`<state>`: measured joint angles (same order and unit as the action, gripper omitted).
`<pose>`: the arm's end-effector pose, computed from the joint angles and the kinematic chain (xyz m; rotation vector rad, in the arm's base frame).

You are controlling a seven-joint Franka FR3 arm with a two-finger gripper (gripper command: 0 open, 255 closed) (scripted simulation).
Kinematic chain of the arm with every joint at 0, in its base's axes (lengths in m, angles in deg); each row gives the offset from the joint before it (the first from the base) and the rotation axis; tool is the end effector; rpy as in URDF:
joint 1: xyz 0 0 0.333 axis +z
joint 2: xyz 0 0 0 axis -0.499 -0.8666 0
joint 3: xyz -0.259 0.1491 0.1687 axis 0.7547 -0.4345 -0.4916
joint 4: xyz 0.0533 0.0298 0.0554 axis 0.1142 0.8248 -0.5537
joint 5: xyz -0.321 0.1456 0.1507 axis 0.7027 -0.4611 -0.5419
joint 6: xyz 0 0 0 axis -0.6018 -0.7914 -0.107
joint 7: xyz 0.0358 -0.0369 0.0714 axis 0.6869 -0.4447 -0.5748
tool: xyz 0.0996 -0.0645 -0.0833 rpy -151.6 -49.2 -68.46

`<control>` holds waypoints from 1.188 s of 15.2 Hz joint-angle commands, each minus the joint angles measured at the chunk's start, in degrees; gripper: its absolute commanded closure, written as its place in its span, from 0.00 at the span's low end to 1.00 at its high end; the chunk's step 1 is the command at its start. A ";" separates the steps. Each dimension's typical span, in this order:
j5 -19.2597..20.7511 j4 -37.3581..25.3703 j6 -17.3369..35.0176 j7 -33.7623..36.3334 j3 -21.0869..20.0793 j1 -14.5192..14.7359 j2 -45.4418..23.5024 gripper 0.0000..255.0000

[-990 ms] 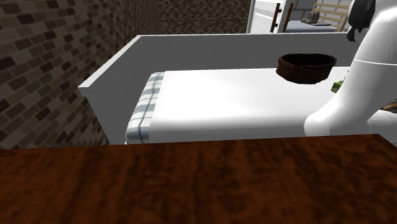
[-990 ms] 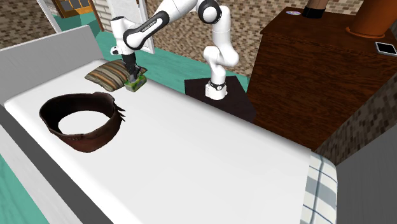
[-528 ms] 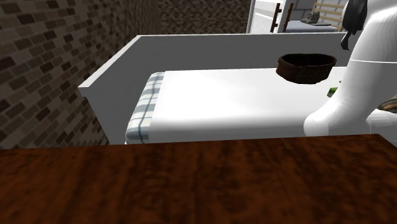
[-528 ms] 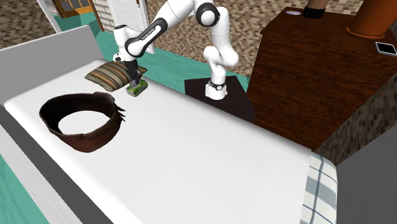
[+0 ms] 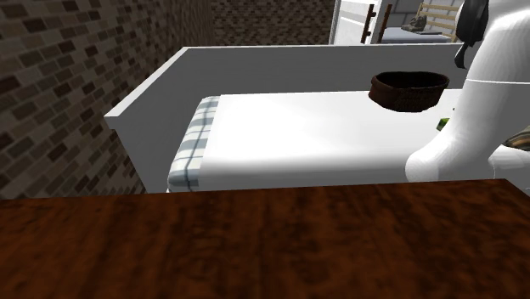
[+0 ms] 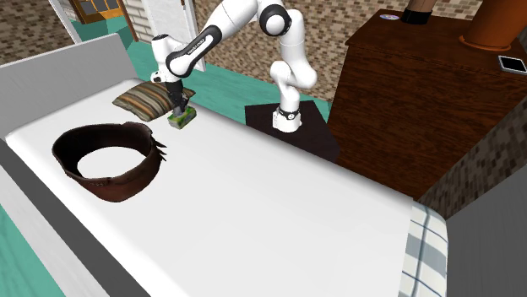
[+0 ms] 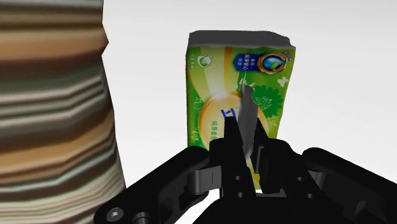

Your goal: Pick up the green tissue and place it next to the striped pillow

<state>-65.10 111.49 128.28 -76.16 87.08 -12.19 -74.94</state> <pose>0.0360 -0.5815 0.3592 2.9713 -0.9966 0.0844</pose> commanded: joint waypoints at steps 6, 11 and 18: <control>0.00 -0.01 0.01 0.00 0.01 0.00 0.02 0.00; 4.69 -3.13 -5.88 3.11 1.77 1.56 4.53 0.00; 4.69 -3.13 -5.88 3.11 1.76 1.55 4.53 0.00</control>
